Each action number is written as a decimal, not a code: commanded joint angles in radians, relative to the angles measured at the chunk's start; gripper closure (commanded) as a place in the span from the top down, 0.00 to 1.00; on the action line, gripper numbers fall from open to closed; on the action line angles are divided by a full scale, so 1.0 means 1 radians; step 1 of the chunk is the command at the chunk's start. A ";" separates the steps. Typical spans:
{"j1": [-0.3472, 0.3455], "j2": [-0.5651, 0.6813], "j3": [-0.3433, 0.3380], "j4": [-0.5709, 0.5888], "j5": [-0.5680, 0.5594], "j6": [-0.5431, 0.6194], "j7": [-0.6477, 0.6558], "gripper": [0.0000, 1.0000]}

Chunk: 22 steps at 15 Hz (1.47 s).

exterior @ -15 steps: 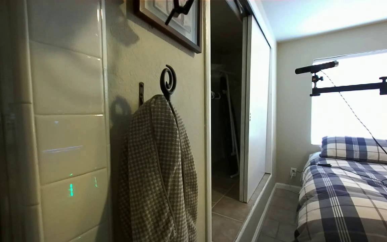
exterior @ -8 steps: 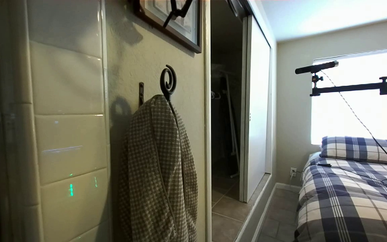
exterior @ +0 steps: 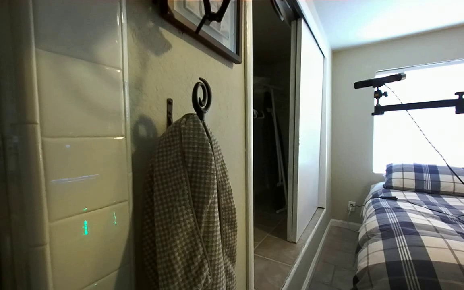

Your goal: Move the picture on the wall slightly to the right

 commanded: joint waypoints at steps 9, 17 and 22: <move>-0.007 -0.013 -0.040 0.015 -0.041 -0.006 0.092 1.00; -0.005 -0.016 -0.040 0.013 -0.018 -0.028 0.069 1.00; -0.002 -0.017 -0.020 0.016 0.021 -0.034 0.001 1.00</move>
